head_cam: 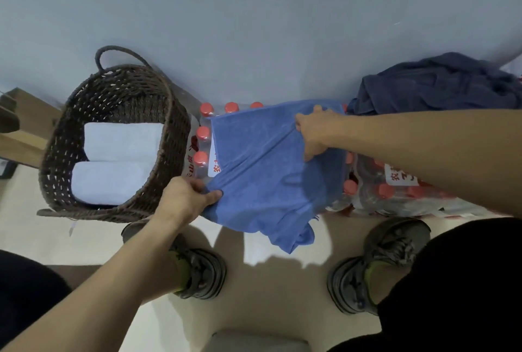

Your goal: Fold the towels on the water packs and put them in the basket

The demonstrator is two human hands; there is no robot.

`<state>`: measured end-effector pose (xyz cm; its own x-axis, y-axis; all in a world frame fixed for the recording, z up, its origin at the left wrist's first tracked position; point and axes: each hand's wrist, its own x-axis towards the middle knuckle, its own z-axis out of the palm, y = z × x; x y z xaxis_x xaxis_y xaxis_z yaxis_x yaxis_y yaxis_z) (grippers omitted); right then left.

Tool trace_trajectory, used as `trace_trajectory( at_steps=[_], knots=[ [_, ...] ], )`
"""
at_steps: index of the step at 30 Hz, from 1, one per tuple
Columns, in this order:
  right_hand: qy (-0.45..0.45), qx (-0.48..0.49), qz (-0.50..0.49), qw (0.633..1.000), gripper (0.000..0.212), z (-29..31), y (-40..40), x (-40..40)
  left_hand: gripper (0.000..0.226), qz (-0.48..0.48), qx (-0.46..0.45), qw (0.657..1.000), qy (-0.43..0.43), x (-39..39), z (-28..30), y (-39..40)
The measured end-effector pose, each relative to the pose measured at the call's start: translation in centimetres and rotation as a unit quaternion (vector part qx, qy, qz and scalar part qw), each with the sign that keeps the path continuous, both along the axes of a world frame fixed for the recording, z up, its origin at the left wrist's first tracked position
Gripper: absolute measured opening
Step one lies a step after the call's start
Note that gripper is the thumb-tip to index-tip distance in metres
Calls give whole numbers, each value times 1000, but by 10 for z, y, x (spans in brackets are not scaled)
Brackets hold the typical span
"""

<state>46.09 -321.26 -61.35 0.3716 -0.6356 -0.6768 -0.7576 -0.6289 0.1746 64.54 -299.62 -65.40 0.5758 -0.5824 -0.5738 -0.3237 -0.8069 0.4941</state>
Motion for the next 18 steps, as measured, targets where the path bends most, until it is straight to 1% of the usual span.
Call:
trace_trajectory(
  at_steps=[1, 2, 3, 5, 6, 7, 8, 10, 13, 16, 18],
  knots=[
    [16, -20, 27, 999, 71, 4, 0, 11, 31, -7, -9, 1000, -16, -1, -1, 1],
    [5, -41, 56, 998, 58, 7, 0, 22, 31, -10, -20, 999, -29, -3, -3, 2],
    [-43, -61, 77, 994, 46, 8, -1, 32, 31, -10, -31, 998, -47, -5, -3, 4],
    [-192, -61, 99, 975, 32, 3, -3, 53, 31, -15, -50, 995, -86, -9, -2, 8],
    [-246, -30, 111, 962, 31, 0, -2, 64, 31, -17, -57, 994, -95, -10, -1, 9],
    [-278, 10, 125, 952, 33, -3, -1, 73, 29, -19, -60, 994, -94, -10, -1, 10],
    [-289, 47, 143, 945, 36, -8, 0, 81, 28, -23, -61, 994, -85, -9, 0, 9],
    [-270, 90, 187, 940, 44, -22, 1, 91, 29, -31, -57, 996, -61, -7, 2, 8],
    [-242, 69, 241, 937, 54, -38, -4, 96, 31, -37, -58, 996, -50, -3, 2, 9],
    [-237, 31, 261, 935, 57, -44, -8, 100, 30, -46, -33, 998, -33, 0, 2, 13],
    [-240, 21, 257, 936, 58, -47, -8, 102, 42, -42, 0, 999, 6, 3, 4, 13]
  ],
)
